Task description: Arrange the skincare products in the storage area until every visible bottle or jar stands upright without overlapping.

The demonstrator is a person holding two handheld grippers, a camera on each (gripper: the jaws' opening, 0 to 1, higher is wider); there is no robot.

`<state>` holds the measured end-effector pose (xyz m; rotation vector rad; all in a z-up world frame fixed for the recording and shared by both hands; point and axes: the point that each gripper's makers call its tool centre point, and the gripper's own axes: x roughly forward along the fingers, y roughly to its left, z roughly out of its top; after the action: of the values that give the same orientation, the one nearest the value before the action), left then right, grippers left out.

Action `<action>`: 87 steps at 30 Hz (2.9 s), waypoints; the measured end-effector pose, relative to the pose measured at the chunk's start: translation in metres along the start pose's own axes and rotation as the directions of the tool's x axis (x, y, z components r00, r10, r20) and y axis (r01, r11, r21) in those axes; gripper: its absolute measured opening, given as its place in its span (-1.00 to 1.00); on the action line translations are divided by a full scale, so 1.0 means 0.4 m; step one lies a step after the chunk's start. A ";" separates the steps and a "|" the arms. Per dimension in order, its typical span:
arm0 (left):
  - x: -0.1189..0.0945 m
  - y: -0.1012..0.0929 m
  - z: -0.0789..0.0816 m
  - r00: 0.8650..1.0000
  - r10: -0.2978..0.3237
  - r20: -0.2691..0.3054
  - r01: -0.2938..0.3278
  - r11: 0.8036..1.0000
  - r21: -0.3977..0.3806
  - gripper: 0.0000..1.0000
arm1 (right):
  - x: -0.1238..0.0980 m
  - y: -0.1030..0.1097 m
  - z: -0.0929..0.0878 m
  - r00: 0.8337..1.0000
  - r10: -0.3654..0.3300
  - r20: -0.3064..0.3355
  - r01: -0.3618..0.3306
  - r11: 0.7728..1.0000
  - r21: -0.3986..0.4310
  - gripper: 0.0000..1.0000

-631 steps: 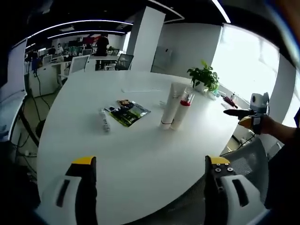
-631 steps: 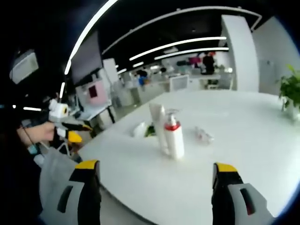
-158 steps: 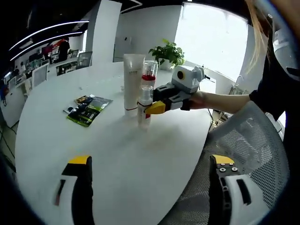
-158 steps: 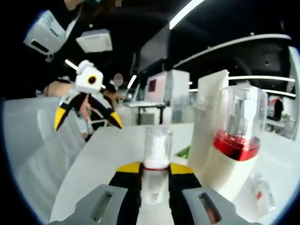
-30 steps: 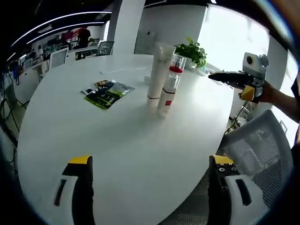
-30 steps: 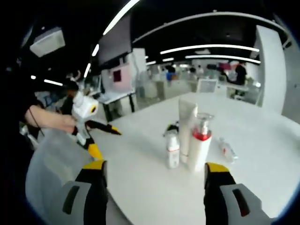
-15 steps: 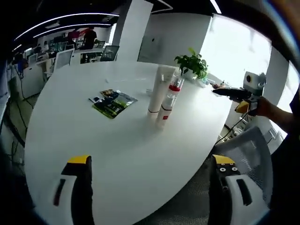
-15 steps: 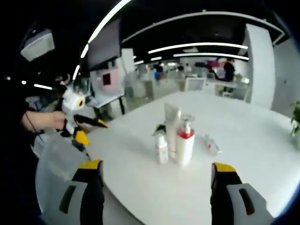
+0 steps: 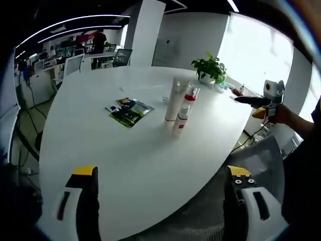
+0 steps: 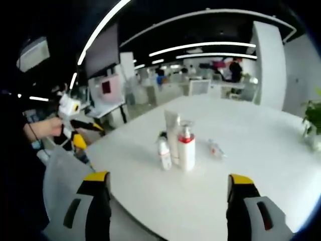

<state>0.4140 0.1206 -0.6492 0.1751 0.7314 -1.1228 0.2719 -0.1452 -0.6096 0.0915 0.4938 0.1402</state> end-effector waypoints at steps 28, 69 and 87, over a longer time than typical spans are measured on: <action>0.072 0.040 0.019 0.999 -0.011 -0.038 0.009 0.998 -0.059 0.96 | 0.105 -0.099 -0.021 0.998 -0.001 -0.056 0.006 0.995 0.100 0.86; 0.156 0.093 -0.077 0.991 0.009 -0.134 -0.036 0.979 -0.200 0.95 | 0.507 -0.411 -0.022 0.968 0.014 -0.250 -0.027 0.998 -0.049 0.18; 0.148 0.106 -0.098 0.990 0.030 -0.139 -0.062 0.971 -0.232 0.95 | 0.628 -0.438 -0.063 0.932 0.015 -0.362 -0.059 0.992 -0.112 -0.17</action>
<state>0.4469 0.1136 -0.7249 0.0657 0.9701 -0.9768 0.4982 -0.2774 -0.7700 -0.0457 0.8506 0.2256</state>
